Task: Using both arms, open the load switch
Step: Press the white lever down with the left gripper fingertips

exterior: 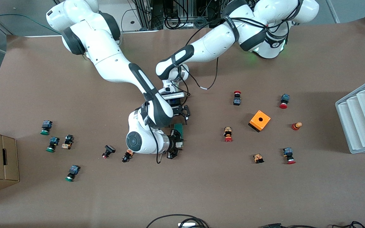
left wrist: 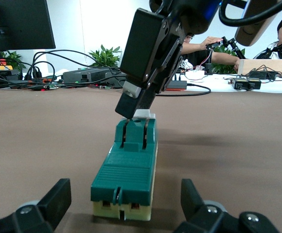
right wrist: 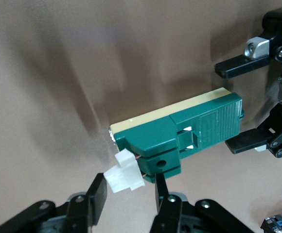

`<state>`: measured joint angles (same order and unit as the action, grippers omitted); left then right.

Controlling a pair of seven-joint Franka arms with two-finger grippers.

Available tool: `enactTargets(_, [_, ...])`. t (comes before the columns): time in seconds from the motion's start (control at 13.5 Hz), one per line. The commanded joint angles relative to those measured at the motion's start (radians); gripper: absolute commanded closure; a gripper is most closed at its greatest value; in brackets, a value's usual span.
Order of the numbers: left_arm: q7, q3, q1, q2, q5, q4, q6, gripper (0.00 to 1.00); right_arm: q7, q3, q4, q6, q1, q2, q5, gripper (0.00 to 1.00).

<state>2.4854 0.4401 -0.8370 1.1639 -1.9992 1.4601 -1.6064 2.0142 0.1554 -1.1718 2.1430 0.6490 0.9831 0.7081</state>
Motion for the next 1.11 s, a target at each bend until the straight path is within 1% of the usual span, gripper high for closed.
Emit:
enactTargets(0.0, [0.013, 0.002, -0.008, 0.010, 0.016, -0.003, 0.023, 0.02, 0.011, 0.001, 0.032, -0.023, -0.002, 0.019, 0.028, 0.62])
enactTargets(0.07, [0.013, 0.003, -0.008, 0.010, 0.017, -0.003, 0.023, 0.05, 0.009, 0.001, 0.032, -0.025, -0.002, 0.019, 0.028, 0.63])
enactTargets(0.15, [0.012, 0.014, -0.007, 0.010, 0.019, -0.004, 0.023, 0.11, 0.009, 0.001, 0.032, -0.023, -0.002, 0.019, 0.028, 0.69])
enactTargets(0.22, [0.012, 0.015, -0.005, 0.010, 0.019, -0.004, 0.025, 0.16, 0.009, 0.001, 0.032, -0.023, -0.002, 0.017, 0.028, 0.72])
enactTargets(0.52, [0.012, 0.015, -0.002, 0.011, 0.019, -0.004, 0.023, 0.40, 0.008, 0.001, 0.027, -0.023, -0.003, 0.008, 0.027, 0.72])
enactTargets(0.66, [0.009, 0.015, -0.001, 0.011, 0.017, -0.004, 0.023, 0.43, 0.006, 0.001, 0.018, -0.023, -0.003, 0.000, 0.025, 0.72])
enactTargets(0.96, [0.009, 0.015, 0.001, 0.011, 0.017, -0.004, 0.022, 0.43, -0.003, 0.001, -0.014, -0.022, -0.006, -0.011, 0.021, 0.73])
enactTargets(1.03, [0.007, 0.015, 0.002, 0.013, 0.017, -0.004, 0.020, 0.45, -0.006, 0.001, -0.019, -0.022, -0.005, -0.014, 0.021, 0.73])
